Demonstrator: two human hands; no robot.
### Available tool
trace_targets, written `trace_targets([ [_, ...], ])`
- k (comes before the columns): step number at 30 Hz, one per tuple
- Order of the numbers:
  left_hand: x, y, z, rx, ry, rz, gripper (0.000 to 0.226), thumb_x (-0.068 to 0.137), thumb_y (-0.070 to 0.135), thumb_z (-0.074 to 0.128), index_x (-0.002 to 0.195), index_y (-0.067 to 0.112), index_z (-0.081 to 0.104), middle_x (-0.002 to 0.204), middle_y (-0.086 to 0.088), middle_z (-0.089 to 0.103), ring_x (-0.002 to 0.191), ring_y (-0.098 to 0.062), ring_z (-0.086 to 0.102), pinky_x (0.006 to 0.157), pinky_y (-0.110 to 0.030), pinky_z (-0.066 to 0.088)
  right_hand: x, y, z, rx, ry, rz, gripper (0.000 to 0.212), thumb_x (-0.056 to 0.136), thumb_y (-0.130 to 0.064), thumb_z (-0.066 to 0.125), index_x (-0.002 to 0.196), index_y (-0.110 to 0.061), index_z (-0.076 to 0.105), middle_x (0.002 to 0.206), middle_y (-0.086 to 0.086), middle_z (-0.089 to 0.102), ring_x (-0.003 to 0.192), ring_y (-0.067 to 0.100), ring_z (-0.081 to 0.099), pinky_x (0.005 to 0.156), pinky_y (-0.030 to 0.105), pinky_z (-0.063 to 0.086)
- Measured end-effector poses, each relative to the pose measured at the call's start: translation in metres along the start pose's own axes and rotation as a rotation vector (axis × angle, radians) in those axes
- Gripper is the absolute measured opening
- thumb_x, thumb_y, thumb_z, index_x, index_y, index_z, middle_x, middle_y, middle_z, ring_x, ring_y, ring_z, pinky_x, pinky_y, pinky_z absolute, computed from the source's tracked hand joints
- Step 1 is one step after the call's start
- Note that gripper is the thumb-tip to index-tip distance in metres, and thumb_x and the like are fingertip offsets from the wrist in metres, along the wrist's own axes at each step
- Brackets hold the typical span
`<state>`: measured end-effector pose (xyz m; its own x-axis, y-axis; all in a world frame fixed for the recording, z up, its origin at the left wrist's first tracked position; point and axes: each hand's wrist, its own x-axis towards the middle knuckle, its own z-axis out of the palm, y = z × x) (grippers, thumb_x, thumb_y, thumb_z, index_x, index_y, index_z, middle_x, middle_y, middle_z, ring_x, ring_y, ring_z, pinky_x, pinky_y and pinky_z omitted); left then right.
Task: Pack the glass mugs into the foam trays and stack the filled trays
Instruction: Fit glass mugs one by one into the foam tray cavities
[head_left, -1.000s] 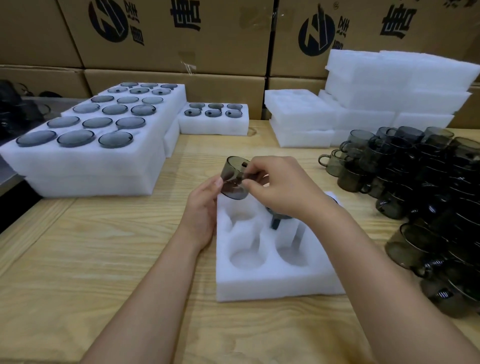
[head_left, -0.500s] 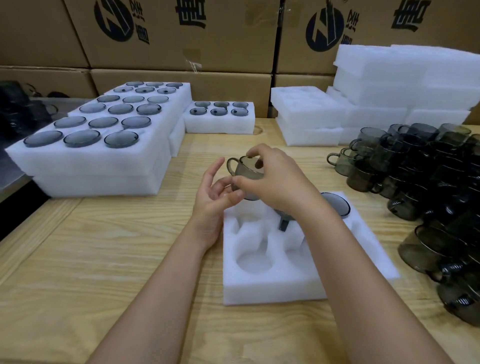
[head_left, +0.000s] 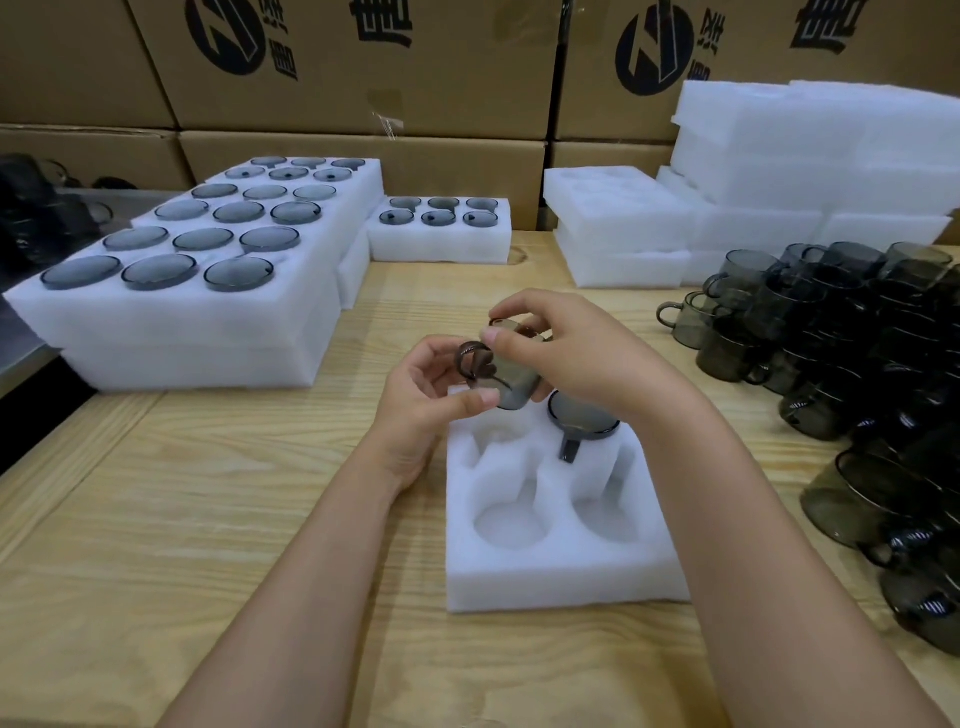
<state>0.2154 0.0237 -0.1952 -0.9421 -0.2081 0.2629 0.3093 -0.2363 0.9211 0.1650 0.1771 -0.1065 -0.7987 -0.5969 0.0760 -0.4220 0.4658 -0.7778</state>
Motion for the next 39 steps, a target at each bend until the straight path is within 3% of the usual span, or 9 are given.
trace_targets([
  [6, -0.005, 0.009, -0.015, -0.228, -0.288, -0.239, 0.084, 0.057, 0.021, 0.078, 0.134, 0.012, 0.049, 0.121, -0.018, 0.061, 0.115, -0.035, 0.056, 0.097, -0.045, 0.046, -0.005, 0.002, -0.004, 0.017, -0.128, 0.011, 0.019, 0.089, -0.037, 0.060, 0.105, -0.027, 0.061, 0.092, -0.003, 0.068, 0.069, 0.030, 0.068, 0.074, 0.042, 0.057],
  [9, -0.004, 0.012, -0.013, -0.228, -0.271, -0.310, 0.099, 0.056, 0.034, 0.085, 0.140, 0.004, 0.041, 0.128, -0.019, 0.058, 0.117, -0.033, 0.057, 0.092, -0.040, 0.049, -0.006, 0.000, -0.003, -0.030, -0.150, -0.022, 0.020, 0.088, -0.035, 0.061, 0.106, -0.028, 0.061, 0.092, -0.007, 0.066, 0.069, 0.022, 0.067, 0.068, 0.033, 0.055],
  [14, -0.004, 0.010, -0.010, -0.140, -0.265, -0.311, 0.080, 0.064, 0.033, 0.079, 0.131, 0.000, 0.049, 0.121, -0.015, 0.061, 0.113, -0.028, 0.059, 0.093, -0.037, 0.049, -0.008, -0.003, 0.003, -0.215, -0.197, -0.102, 0.026, 0.085, -0.038, 0.064, 0.109, -0.032, 0.060, 0.097, -0.020, 0.059, 0.077, -0.008, 0.054, 0.068, 0.013, 0.045],
  [19, -0.004, 0.007, -0.012, -0.036, -0.262, -0.290, 0.071, 0.070, 0.021, 0.064, 0.135, -0.001, 0.046, 0.122, -0.016, 0.060, 0.114, -0.030, 0.056, 0.093, -0.037, 0.048, -0.009, -0.005, 0.003, -0.303, -0.252, -0.132, 0.030, 0.085, -0.039, 0.065, 0.113, -0.034, 0.056, 0.111, -0.015, 0.057, 0.091, 0.001, 0.053, 0.070, 0.010, 0.039],
  [24, -0.005, 0.009, -0.009, -0.023, -0.283, -0.285, 0.091, 0.061, 0.037, 0.080, 0.134, -0.004, 0.044, 0.120, -0.016, 0.060, 0.111, -0.028, 0.058, 0.091, -0.036, 0.048, -0.008, -0.005, 0.002, -0.395, -0.297, -0.152, 0.032, 0.087, -0.036, 0.063, 0.118, -0.034, 0.054, 0.109, -0.016, 0.054, 0.093, 0.004, 0.049, 0.061, 0.009, 0.036],
  [27, -0.003, 0.006, -0.012, -0.001, -0.263, -0.290, 0.066, 0.068, 0.028, 0.070, 0.126, 0.000, 0.052, 0.113, -0.013, 0.064, 0.106, -0.026, 0.061, 0.087, -0.034, 0.048, -0.008, -0.006, 0.005, -0.359, -0.334, -0.131, 0.035, 0.087, -0.030, 0.063, 0.121, -0.031, 0.054, 0.091, -0.021, 0.046, 0.079, 0.000, 0.048, 0.045, 0.003, 0.039],
  [31, -0.003, 0.004, -0.015, -0.024, -0.266, -0.288, 0.049, 0.069, 0.023, 0.068, 0.116, 0.010, 0.060, 0.106, -0.008, 0.069, 0.100, -0.023, 0.065, 0.081, -0.030, 0.052, -0.007, -0.005, 0.006, -0.409, -0.326, -0.150, 0.038, 0.085, -0.032, 0.066, 0.122, -0.033, 0.056, 0.099, -0.017, 0.048, 0.079, 0.002, 0.047, 0.044, -0.002, 0.035],
  [35, -0.003, 0.004, -0.015, -0.079, -0.266, -0.282, 0.070, 0.069, 0.018, 0.068, 0.134, 0.006, 0.046, 0.116, -0.017, 0.063, 0.109, -0.030, 0.061, 0.089, -0.035, 0.052, -0.004, -0.005, 0.013, -0.205, -0.177, -0.123, 0.041, 0.086, -0.042, 0.061, 0.125, -0.031, 0.054, 0.118, -0.015, 0.057, 0.105, 0.003, 0.052, 0.066, 0.008, 0.041],
  [39, -0.002, 0.006, -0.012, -0.230, -0.252, -0.312, 0.061, 0.072, 0.017, 0.063, 0.131, 0.010, 0.050, 0.113, -0.012, 0.067, 0.105, -0.025, 0.065, 0.086, -0.034, 0.053, 0.005, -0.003, 0.044, -0.244, 0.008, -0.103, 0.056, 0.097, -0.051, 0.033, 0.141, -0.018, 0.037, 0.143, 0.000, 0.043, 0.136, 0.019, 0.029, 0.105, 0.035, 0.028],
])
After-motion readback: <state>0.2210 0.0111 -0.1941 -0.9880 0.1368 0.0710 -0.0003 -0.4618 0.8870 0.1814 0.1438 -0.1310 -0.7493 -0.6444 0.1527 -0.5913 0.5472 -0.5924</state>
